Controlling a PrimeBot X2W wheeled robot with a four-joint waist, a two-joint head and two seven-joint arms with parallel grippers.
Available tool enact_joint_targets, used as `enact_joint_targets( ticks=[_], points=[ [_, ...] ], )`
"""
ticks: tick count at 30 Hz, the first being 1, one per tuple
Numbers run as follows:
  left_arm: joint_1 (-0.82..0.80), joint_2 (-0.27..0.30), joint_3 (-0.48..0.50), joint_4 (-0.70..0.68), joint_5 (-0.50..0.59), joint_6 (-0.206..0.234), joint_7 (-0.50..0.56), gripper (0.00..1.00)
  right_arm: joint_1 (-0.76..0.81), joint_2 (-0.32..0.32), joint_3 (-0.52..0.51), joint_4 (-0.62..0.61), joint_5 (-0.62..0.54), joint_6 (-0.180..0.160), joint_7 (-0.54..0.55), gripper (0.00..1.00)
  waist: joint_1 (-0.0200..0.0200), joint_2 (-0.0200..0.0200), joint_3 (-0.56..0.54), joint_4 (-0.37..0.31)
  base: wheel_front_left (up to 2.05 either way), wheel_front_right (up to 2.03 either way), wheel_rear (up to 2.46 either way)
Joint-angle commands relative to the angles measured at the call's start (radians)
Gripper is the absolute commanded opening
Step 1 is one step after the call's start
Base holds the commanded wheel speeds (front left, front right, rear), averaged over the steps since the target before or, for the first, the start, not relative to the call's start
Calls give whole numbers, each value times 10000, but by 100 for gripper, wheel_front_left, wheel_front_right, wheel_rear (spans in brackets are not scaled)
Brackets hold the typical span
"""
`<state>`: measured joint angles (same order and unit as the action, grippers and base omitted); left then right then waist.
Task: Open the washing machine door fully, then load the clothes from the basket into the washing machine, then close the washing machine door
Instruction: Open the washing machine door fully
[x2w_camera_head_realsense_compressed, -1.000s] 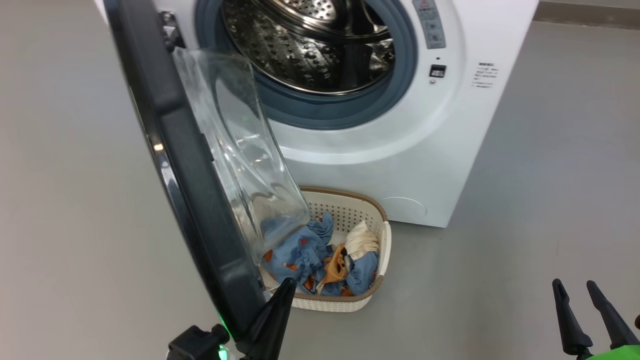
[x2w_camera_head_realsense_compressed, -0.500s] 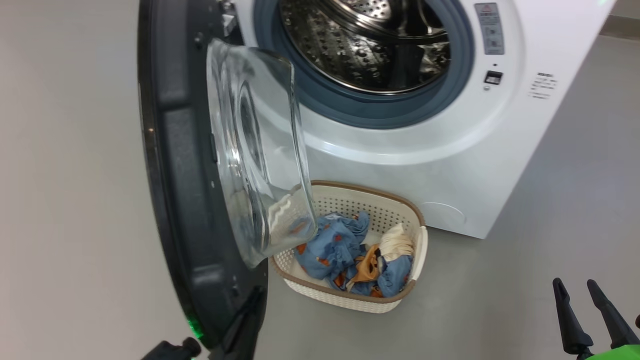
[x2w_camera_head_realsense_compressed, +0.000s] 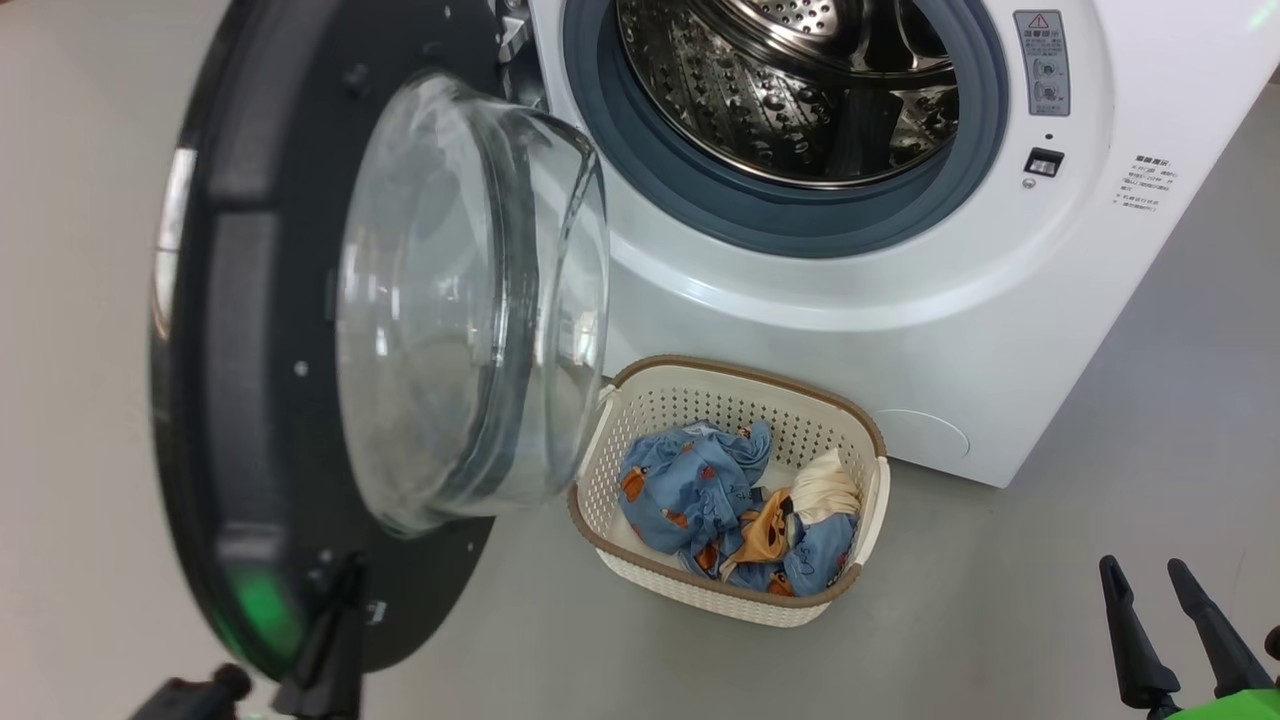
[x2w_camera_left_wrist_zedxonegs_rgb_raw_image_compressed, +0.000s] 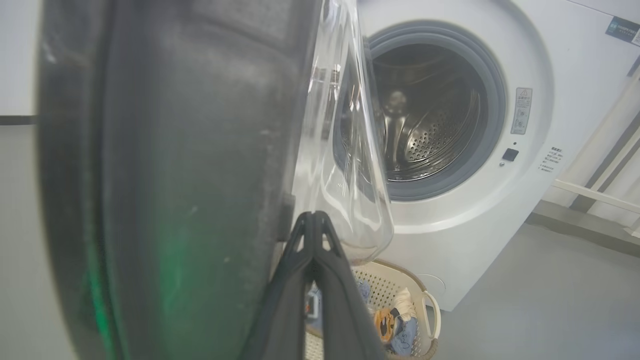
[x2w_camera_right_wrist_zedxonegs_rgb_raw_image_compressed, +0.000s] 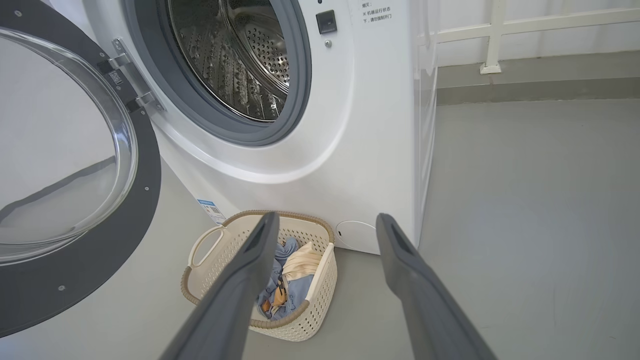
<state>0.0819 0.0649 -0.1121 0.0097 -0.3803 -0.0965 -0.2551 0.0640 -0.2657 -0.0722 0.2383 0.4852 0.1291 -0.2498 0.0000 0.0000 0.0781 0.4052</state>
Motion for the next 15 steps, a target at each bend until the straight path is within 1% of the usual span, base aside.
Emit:
enact_joint_targets(
  ticks=[1,12,15],
  points=[
    [-323,278,622,-118,-91,127,-66,0,-70,-192,265,-269,-62,16,-120,100,0,0,9,1,0,0,0],
    [-1363,1026,2096,1069,-43,321,-66,0,-102,-133,310,-259,-40,16,-120,100,0,0,100,-136,0,0,0],
    [-1717,1232,2464,1450,34,299,-66,0,-86,-72,274,-280,-65,16,-120,100,0,0,140,-184,0,0,0]
  ],
)
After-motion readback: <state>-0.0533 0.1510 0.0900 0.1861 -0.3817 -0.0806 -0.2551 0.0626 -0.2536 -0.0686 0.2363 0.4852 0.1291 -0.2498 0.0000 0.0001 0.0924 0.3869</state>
